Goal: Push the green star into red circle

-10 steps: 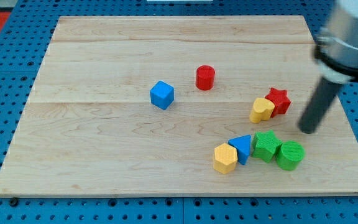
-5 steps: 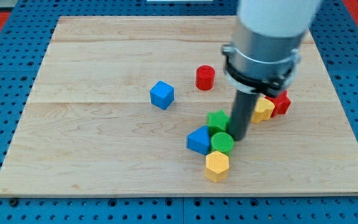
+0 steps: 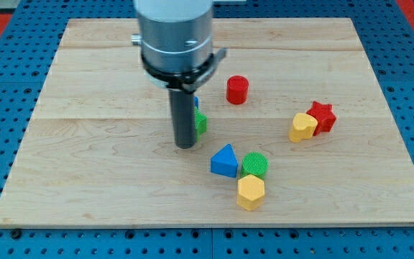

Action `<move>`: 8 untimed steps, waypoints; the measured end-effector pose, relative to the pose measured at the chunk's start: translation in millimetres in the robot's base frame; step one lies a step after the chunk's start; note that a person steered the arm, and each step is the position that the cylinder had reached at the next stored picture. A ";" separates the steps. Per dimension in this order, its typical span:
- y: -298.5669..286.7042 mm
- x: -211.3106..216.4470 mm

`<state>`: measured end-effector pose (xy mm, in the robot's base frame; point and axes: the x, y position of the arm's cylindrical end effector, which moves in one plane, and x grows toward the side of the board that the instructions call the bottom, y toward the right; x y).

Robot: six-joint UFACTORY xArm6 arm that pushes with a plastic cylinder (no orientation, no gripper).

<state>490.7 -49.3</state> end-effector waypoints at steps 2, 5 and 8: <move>-0.3 -9.7; 79.0 -8.5; 111.1 -46.0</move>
<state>444.8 61.8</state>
